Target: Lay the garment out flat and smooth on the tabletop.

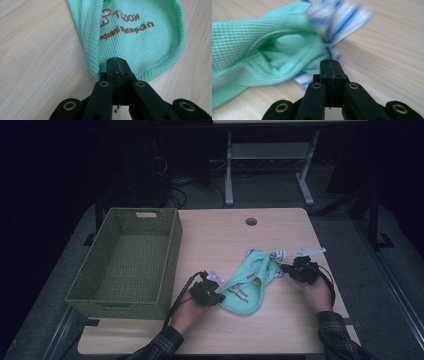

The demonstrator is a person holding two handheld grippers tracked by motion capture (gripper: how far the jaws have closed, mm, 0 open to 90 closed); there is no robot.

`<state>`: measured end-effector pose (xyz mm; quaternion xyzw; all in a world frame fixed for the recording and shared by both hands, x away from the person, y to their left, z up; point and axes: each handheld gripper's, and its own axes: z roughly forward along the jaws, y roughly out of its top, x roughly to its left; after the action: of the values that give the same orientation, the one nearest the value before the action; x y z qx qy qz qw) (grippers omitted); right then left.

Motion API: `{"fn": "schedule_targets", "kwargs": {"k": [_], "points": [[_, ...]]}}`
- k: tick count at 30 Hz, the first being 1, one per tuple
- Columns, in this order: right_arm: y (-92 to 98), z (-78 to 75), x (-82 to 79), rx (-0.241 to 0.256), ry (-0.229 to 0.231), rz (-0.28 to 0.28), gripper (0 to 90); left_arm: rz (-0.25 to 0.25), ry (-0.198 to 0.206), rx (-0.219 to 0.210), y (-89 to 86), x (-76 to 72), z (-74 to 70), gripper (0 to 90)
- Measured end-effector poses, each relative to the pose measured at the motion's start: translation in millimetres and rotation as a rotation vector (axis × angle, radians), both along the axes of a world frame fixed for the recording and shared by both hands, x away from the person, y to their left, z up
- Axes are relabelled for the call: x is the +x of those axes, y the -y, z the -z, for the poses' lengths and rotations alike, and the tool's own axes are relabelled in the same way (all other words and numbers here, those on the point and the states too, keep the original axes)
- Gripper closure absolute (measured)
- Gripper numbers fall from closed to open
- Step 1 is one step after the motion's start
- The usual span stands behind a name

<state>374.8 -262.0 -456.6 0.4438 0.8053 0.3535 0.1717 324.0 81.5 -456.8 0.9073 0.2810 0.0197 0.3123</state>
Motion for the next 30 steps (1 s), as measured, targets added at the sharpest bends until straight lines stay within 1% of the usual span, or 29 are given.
{"fn": "schedule_targets", "kwargs": {"k": [1, 2, 3, 4, 6, 7, 8, 9, 10, 11, 12, 14, 15, 16, 17, 18, 19, 20, 21, 22, 23, 25, 26, 27, 30], "points": [[8.6, -3.7, -0.1, 0.007, 0.013, 0.012, 89.9, 0.0, 0.0, 0.0, 0.0, 0.0, 0.0, 89.6], [8.6, -3.7, -0.1, 0.007, 0.013, 0.012, 89.9, -0.001, 0.0, -0.001, 0.0, -0.1, 0.1, 89.6], [17.4, -5.2, -0.2, 0.024, 0.013, 0.029, 89.9, -0.002, -0.001, -0.002, 0.0, 0.0, 0.1, 89.6], [17.4, -5.2, -0.2, 0.024, 0.013, 0.029, 89.9, -0.002, -0.001, -0.002, 0.0, 0.0, 0.1, 89.6], [22.3, -4.6, -1.0, 0.043, 0.007, 0.033, 89.8, -0.002, -0.001, -0.002, 0.0, 0.0, 0.1, 89.6], [22.8, -3.7, -3.2, 0.049, -0.001, 0.021, 89.8, -0.007, -0.002, -0.007, 0.3, -0.2, 0.3, 89.5], [22.0, -3.7, -4.7, 0.051, -0.006, 0.017, 89.7, -0.01, -0.01, -0.017, 0.5, -0.1, 0.5, 88.7], [21.2, -3.9, -6.3, 0.055, -0.009, 0.01, 89.6, -0.01, -0.01, -0.017, 0.5, -0.1, 0.5, 86.5], [21.2, -3.9, -6.3, 0.055, -0.009, 0.01, 89.6, -0.002, -0.022, -0.013, -0.1, 0.9, -0.3, 86.5], [20.1, -4.3, -8.6, 0.066, -0.015, 0.004, 88.7, 0.009, -0.027, -0.006, 0.2, 1.3, -1.1, 83.6], [17.3, -5.4, -13.5, 0.078, -0.022, -0.015, 85.7, 0.005, -0.023, -0.009, 3.2, -0.3, -2.9, 79.7], [15.1, -6.0, -16.4, 0.081, -0.023, -0.025, 84.8, 0.013, -0.019, -0.013, 3.6, -0.1, -5.1, 77.5], [11.5, -7.1, -21.8, 0.08, -0.019, -0.051, 82.6, 0.01, -0.001, -0.035, 5.3, 0.6, -10.5, 77.0], [11.5, -7.1, -21.8, 0.08, -0.019, -0.051, 82.6, 0.01, -0.001, -0.035, 5.3, 0.6, -10.5, 76.0], [6.6, -8.1, -27.1, 0.091, -0.032, -0.064, 81.0, 0.003, 0.02, -0.042, 8.2, 3.8, -15.6, 74.6], [6.6, -8.1, -27.1, 0.091, -0.032, -0.064, 81.0, 0.003, 0.02, -0.042, 8.2, 3.8, -15.6, 72.9], [4.4, -8.0, -28.5, 0.09, -0.026, -0.077, 80.1, -0.002, 0.031, -0.043, 10.1, 6.0, -17.8, 72.9], [1.3, -7.4, -30.6, 0.092, -0.031, -0.084, 79.5, 0.003, 0.044, -0.04, 11.3, 9.1, -19.7, 71.9], [-1.8, -6.4, -32.7, 0.091, -0.034, -0.094, 79.2, -0.007, 0.052, -0.047, 13.4, 11.6, -20.7, 71.1], [-5.7, -5.8, -35.5, 0.093, -0.05, -0.1, 78.5, -0.002, 0.058, -0.041, 14.6, 14.9, -21.7, 70.2], [-12.1, -4.7, -40.6, 0.092, -0.056, -0.126, 77.0, -0.007, 0.071, -0.035, 18.2, 21.3, -21.5, 67.9], [-18.7, -4.9, -46.4, 0.098, -0.064, -0.144, 74.4, -0.006, 0.081, -0.029, 22.3, 26.8, -20.8, 66.1], [-18.7, -4.9, -46.4, 0.098, -0.064, -0.144, 74.4, -0.006, 0.081, -0.029, 22.3, 26.8, -20.8, 65.0], [-24.2, -4.9, -51.2, 0.095, -0.065, -0.163, 71.2, -0.003, 0.092, -0.018, 26.7, 32.0, -18.9, 64.1], [-28.6, -5.3, -55.4, 0.108, -0.065, -0.18, 69.0, -0.006, 0.092, -0.014, 30.4, 36.4, -15.7, 62.9]]}}
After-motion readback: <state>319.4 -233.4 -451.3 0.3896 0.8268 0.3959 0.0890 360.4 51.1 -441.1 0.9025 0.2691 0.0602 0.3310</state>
